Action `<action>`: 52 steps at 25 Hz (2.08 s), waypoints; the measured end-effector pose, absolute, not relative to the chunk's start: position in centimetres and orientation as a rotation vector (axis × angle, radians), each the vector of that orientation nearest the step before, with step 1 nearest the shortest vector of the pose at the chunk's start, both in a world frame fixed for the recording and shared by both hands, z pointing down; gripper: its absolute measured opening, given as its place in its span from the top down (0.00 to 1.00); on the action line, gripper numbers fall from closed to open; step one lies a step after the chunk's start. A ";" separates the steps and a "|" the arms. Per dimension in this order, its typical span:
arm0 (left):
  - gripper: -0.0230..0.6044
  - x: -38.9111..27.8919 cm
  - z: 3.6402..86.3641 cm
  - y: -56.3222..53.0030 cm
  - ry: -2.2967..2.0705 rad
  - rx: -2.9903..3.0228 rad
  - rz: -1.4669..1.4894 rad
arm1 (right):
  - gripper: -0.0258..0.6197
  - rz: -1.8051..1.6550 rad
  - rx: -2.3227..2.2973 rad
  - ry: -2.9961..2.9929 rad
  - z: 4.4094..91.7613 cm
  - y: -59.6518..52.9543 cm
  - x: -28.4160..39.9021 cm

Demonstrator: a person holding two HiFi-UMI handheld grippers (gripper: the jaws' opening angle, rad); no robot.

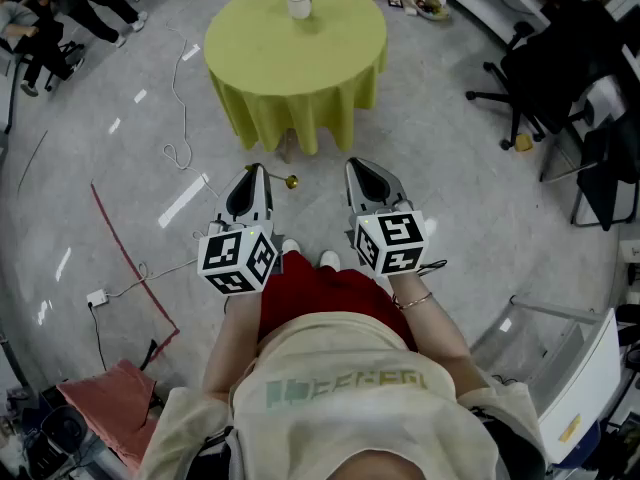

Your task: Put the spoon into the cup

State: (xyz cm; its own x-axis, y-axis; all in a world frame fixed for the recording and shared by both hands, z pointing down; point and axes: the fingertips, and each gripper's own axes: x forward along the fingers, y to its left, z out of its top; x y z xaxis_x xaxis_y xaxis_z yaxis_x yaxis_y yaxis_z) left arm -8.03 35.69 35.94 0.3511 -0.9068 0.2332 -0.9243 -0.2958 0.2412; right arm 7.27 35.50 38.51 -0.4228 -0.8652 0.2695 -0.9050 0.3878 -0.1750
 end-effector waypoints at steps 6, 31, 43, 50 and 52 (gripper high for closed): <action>0.93 -7.8 35.1 36.2 -1.640 2.297 0.068 | 0.91 0.431 1.607 -2.511 37.8 36.1 7.8; 0.93 -7.9 33.9 26.4 -1.615 2.349 0.043 | 0.90 0.350 1.709 -2.466 36.0 27.7 9.3; 0.93 -9.9 35.7 15.8 -1.579 2.323 0.052 | 0.90 0.415 1.688 -2.429 38.2 17.3 7.0; 0.93 -12.3 36.2 10.1 -1.578 2.304 0.052 | 0.90 0.443 1.683 -2.404 39.2 11.7 4.9; 0.93 -12.9 36.1 8.4 -1.576 2.302 0.055 | 0.90 0.447 1.685 -2.401 39.2 10.0 4.3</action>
